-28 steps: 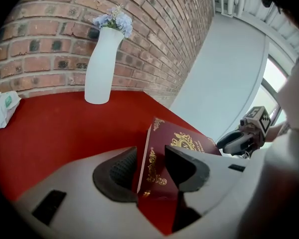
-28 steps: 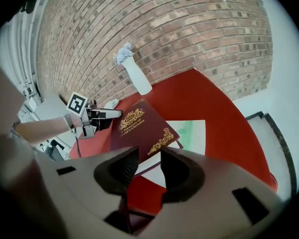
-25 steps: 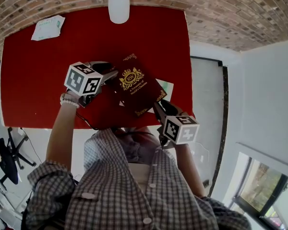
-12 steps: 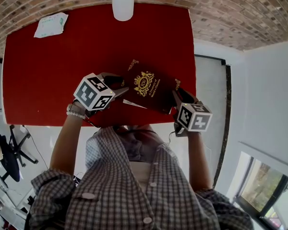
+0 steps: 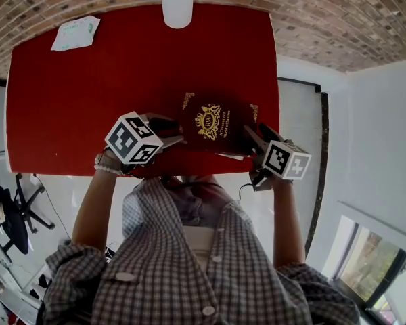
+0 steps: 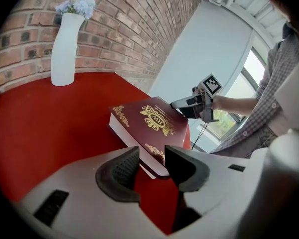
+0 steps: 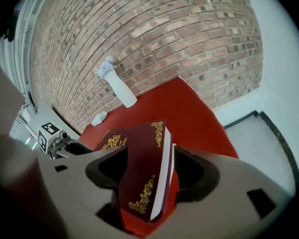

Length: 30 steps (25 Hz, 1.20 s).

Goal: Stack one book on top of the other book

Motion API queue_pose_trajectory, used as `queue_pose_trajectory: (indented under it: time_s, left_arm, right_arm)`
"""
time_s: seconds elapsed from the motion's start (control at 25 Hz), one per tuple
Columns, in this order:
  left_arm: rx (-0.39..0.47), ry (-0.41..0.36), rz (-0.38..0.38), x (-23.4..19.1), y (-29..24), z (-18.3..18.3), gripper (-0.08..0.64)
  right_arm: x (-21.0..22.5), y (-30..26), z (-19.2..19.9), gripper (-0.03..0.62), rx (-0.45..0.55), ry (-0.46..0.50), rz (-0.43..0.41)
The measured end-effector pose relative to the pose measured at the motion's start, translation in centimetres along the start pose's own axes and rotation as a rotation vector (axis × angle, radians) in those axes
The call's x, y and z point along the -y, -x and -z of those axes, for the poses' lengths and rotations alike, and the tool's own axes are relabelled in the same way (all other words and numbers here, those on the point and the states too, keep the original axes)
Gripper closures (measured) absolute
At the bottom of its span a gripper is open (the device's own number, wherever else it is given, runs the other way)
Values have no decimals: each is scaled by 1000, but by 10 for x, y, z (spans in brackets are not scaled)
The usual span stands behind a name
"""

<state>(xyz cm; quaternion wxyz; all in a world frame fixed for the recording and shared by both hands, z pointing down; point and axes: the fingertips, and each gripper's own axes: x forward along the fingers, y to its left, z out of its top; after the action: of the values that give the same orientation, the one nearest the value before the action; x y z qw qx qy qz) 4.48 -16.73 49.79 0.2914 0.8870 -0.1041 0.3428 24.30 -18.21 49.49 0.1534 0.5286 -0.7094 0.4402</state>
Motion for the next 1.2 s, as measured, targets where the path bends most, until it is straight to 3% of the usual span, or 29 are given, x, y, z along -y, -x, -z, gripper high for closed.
queue_pose_trajectory:
  time_s: [0.24,0.6,0.88,1.2]
  left_arm:
    - [138,189,5,-19,8,-10,394]
    - [121,235,31,-24,-3,-8,388]
    - [141,252,9,-24,0,-7,388]
    - [182,305,-89,-45,28,8,388]
  right_arm:
    - [3,0,31,302,-61,-150,-48]
    - [-7,-5,47,287,-101,-327,-173]
    - [-10,-10,43,281,-114,-301,-167]
    - [-37,-43,27,281,-144,-214,-207]
